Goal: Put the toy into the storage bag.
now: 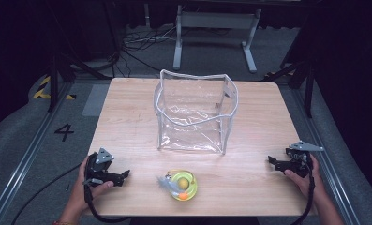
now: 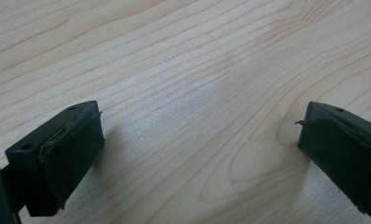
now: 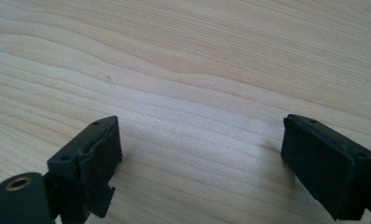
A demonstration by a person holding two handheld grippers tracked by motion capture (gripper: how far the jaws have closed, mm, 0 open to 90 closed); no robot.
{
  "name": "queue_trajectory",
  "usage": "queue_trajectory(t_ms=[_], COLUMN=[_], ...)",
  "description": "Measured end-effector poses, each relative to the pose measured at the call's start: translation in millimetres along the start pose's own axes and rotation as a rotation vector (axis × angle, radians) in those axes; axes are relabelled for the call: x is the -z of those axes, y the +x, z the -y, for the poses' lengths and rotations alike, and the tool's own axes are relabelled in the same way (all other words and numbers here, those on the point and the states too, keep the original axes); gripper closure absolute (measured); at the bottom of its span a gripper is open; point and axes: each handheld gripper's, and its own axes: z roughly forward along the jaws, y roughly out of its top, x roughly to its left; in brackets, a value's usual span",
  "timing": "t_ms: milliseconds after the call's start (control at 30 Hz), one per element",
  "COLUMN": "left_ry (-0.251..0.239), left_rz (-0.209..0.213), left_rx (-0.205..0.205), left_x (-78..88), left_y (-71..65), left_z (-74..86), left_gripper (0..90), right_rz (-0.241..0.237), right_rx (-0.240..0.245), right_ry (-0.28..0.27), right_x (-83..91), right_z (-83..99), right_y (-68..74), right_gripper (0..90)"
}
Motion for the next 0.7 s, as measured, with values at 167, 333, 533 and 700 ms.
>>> queue_trajectory(t_ms=[167, 333, 533, 700], left_ry=[-0.001, -0.004, -0.004, -0.004], left_rz=[-0.002, -0.012, -0.012, -0.012], left_rx=[0.003, 0.007, 0.006, 0.006], left_x=[0.0, 0.2, 0.2, 0.2], left_y=[-0.3, -0.8, -0.7, -0.7], left_z=[0.2, 0.5, 0.4, 0.4], left_gripper=[0.5, 0.6, 0.5, 0.5], right_rz=[-0.007, -0.032, -0.057, -0.1], right_rx=[0.008, 0.035, 0.101, 0.146], right_ry=[0.028, 0.08, 0.133, 0.093], right_x=[1.3, 2.7, 8.0, 22.6], right_z=[-2.1, -6.8, -12.7, -21.5], right_y=[-0.9, -3.4, -4.1, 0.5], right_gripper=[12.3, 12.3, 16.9, 18.5])
